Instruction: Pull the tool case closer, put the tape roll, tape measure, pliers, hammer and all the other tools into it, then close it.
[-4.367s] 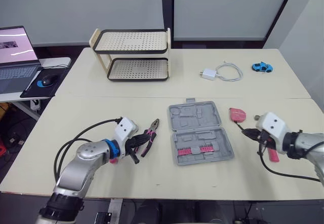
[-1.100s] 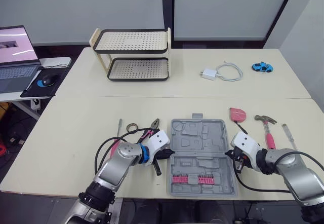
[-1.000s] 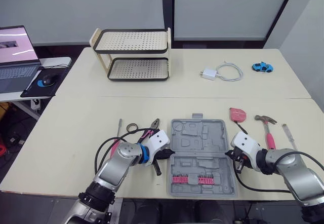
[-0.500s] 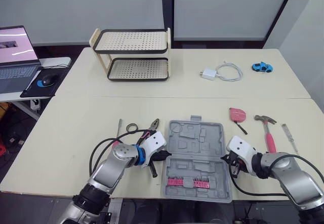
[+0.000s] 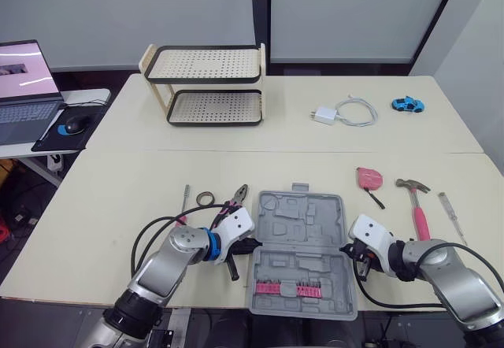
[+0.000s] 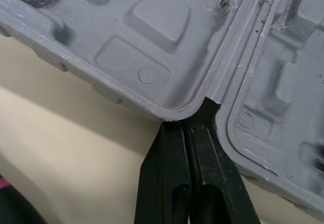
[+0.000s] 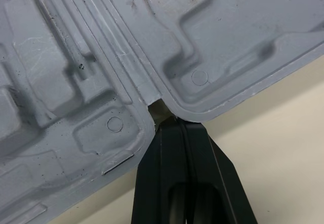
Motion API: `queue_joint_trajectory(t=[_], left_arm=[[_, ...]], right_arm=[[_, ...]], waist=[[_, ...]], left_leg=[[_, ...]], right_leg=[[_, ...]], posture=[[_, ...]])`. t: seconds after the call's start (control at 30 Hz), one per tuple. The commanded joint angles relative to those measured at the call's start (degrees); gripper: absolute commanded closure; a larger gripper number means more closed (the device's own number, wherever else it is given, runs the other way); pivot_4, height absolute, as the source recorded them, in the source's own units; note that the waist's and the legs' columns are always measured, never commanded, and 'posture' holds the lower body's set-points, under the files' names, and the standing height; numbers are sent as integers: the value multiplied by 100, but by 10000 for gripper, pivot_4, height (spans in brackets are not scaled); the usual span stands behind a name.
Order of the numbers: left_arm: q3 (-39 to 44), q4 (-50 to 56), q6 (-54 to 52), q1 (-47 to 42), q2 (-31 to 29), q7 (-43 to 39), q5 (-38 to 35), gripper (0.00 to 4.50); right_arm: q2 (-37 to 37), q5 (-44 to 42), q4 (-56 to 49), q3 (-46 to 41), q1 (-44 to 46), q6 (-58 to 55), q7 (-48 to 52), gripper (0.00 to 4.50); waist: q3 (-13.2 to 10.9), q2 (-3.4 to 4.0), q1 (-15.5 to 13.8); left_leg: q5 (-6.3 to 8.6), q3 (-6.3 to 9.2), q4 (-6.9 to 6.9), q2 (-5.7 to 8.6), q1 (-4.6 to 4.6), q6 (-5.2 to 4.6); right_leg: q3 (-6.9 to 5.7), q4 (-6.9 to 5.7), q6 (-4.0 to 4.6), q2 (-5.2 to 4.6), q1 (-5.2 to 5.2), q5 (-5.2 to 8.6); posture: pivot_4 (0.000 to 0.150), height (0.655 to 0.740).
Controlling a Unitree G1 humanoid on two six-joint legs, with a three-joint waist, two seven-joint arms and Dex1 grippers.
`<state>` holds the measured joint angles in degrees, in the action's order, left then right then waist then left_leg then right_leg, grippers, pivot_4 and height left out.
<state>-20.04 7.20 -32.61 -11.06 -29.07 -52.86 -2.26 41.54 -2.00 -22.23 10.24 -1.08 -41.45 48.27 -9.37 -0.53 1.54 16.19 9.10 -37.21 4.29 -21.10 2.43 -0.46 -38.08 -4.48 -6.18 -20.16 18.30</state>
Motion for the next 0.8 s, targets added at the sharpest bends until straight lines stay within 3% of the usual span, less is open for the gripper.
queue_joint_trajectory(t=[0.03,0.8], left_arm=[[-179,228,-11,87,-10,-78,-96,44675],[-333,402,108,333,-356,-200,-58,44675]], right_arm=[[-22,-166,-307,51,20,52,12,45000],[194,-310,-475,173,-156,-23,92,45000]], waist=[[0,0,0],[1,1,-1]], left_leg=[[0,0,0,0,0,0],[1,0,3,-1,3,-1]], right_leg=[[0,0,0,0,0,0],[0,0,0,0,1,0]], posture=[[1500,7400],[1500,7400]])
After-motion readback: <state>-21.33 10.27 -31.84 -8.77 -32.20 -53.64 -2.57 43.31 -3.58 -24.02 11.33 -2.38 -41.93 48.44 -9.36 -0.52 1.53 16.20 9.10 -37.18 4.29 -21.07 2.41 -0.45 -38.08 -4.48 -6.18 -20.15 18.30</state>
